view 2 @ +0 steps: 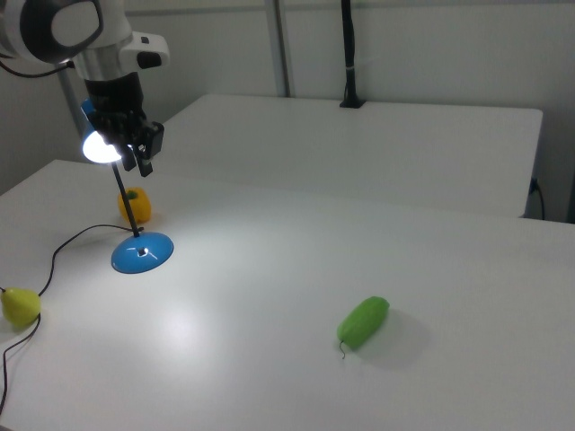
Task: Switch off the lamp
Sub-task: 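Move the gripper toward the blue lamp's round base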
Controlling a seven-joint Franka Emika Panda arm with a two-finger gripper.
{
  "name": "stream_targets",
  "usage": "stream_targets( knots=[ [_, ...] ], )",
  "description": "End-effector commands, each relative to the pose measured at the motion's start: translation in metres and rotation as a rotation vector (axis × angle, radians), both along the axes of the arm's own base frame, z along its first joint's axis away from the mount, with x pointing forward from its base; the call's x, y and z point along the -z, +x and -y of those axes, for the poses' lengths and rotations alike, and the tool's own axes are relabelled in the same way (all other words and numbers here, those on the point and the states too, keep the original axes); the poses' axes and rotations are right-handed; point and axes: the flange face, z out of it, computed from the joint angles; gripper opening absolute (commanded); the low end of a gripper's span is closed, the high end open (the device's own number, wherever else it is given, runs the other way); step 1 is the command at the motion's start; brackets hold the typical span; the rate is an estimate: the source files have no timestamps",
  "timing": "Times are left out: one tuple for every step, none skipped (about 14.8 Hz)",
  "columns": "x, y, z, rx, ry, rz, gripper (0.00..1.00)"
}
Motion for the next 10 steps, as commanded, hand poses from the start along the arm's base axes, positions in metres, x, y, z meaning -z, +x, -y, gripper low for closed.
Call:
stream_targets(
  knots=[
    [0.003, -0.003, -0.009, -0.010, 0.004, 0.020, 0.00],
    [0.004, -0.004, -0.013, -0.013, 0.006, 0.016, 0.00],
    [0.005, -0.004, -0.014, -0.012, 0.006, 0.013, 0.00],
    [0.010, -0.004, -0.017, -0.014, 0.009, 0.002, 0.00],
    [0.019, -0.004, -0.022, -0.019, 0.023, -0.018, 0.00],
    [0.027, -0.006, -0.032, -0.025, 0.047, -0.038, 0.00],
    [0.039, -0.008, -0.042, -0.034, 0.051, -0.063, 0.00],
    [0.053, -0.011, -0.055, -0.051, 0.048, -0.079, 0.00],
    [0.070, -0.013, -0.069, -0.068, 0.044, -0.091, 0.00],
    [0.085, -0.015, -0.085, -0.071, 0.043, -0.081, 0.00]
  ],
)
